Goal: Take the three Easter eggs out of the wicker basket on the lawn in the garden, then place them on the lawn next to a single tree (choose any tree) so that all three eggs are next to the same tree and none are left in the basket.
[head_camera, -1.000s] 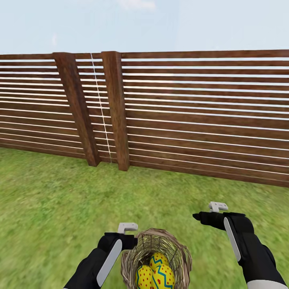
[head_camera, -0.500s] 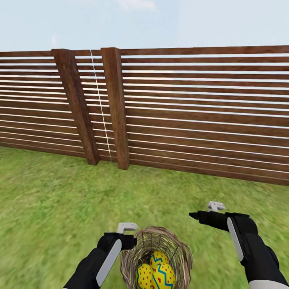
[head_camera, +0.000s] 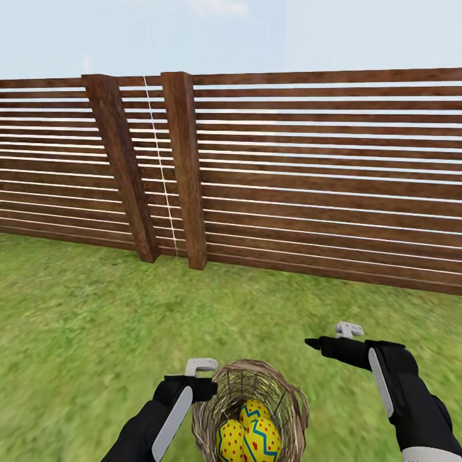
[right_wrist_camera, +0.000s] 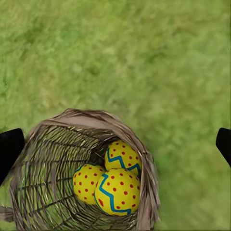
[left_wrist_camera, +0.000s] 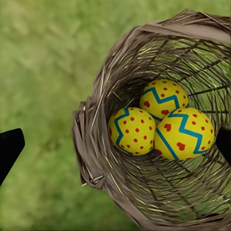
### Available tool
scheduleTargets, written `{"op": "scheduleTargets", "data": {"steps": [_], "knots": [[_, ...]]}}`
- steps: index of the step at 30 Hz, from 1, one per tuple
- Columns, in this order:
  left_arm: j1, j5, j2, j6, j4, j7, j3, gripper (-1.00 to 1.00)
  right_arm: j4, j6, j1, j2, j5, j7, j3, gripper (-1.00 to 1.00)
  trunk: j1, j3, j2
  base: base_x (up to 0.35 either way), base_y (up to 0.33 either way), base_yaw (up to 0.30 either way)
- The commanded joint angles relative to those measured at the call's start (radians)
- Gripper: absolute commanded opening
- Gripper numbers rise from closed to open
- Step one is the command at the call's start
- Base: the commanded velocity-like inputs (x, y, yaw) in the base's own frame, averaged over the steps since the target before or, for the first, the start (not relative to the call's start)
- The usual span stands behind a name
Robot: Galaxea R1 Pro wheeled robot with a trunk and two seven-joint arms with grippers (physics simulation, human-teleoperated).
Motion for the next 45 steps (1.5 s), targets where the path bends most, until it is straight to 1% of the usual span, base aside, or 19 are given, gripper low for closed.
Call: {"op": "scheduleTargets", "data": {"steps": [1,3,7,14,39,42,45], "knots": [[0.002,0.01,0.001,0.002,-0.001,0.01,-0.004,1.0,-0.002,0.005,-0.003,0.006,0.002,0.004,0.005,1.0,0.0,-0.001,0.0,0.0,0.0,0.0],[0.003,0.01,0.001,0.002,-0.002,0.011,-0.006,1.0,-0.004,0.005,-0.004,0.01,0.001,-0.008,0.016,1.0,0.0,-0.001,0.0,0.0,0.0,0.0],[0.004,0.01,0.001,0.002,-0.003,0.011,-0.006,1.0,-0.007,0.006,-0.005,0.009,-0.007,-0.028,0.037,1.0,0.0,-0.001,0.0,0.0,0.0,0.0],[0.004,0.01,0.001,0.002,-0.004,0.012,-0.005,1.0,-0.009,0.007,-0.005,0.008,-0.009,-0.027,0.036,1.0,0.0,-0.001,0.0,0.0,0.0,0.0],[0.003,0.009,0.001,0.002,0.003,0.012,-0.004,1.0,-0.011,0.013,-0.005,0.008,-0.012,-0.022,0.035,1.0,0.096,-0.079,-0.175,0.0,0.0,0.0],[0.002,0.01,0.001,-0.008,0.015,0.011,0.004,1.0,-0.011,0.014,-0.005,0.008,-0.011,0.013,0.035,1.0,0.107,-0.089,-0.196,0.0,0.0,0.0],[-0.005,0.011,-0.001,-0.043,0.07,0.01,0.012,1.0,-0.011,0.014,-0.005,0.006,-0.01,0.067,0.035,1.0,0.119,-0.098,-0.217,0.0,0.0,0.0]]}}
